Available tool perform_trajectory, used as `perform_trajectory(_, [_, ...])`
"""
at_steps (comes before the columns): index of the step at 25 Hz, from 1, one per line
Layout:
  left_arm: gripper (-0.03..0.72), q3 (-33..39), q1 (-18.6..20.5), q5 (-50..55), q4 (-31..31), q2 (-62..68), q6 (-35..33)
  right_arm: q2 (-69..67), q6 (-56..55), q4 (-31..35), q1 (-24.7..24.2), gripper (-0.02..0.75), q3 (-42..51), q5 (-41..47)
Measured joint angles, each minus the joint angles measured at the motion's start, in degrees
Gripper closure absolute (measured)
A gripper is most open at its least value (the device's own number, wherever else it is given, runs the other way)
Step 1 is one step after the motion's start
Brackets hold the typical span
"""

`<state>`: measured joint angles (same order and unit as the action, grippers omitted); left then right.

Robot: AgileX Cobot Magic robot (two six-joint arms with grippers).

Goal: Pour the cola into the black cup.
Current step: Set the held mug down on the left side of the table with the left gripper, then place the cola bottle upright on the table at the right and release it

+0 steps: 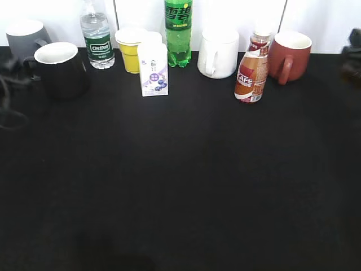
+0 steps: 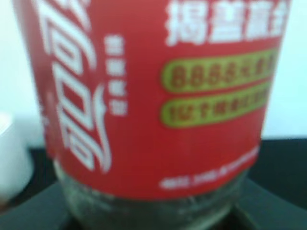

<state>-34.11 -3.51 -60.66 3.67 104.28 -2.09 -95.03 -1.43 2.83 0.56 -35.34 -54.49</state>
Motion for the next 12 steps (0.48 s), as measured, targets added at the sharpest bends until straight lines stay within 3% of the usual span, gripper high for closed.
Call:
perform_trajectory(2, [0.365, 0.3, -0.6, 5.5, -1.0, -5.9, 0.0, -6.1, -3.5, -5.6, -3.9, 0.364, -3.2, -2.4])
perform_trajectory(5, [0.365, 0.3, -4.4, 13.3, -1.3, -13.3, 0.1, -18.5, -4.4, -11.2, -5.2, 0.364, -11.1, -6.1])
perform_trajectory(9, [0.365, 0.3, -10.2, 18.8, -1.6, -20.4, 0.1, -28.6, -4.8, -13.7, -5.2, 0.364, -17.4, -10.7])
perform_trajectory(11, [0.365, 0.3, -10.3, 20.3, -1.7, -21.5, 0.1, -30.5, -4.8, -14.0, -5.2, 0.353, -18.7, -13.3])
perform_trajectory(12, [0.365, 0.3, -10.3, 21.9, -1.7, -22.0, 0.1, -30.6, -4.8, -14.2, -5.2, 0.298, -18.8, -13.6])
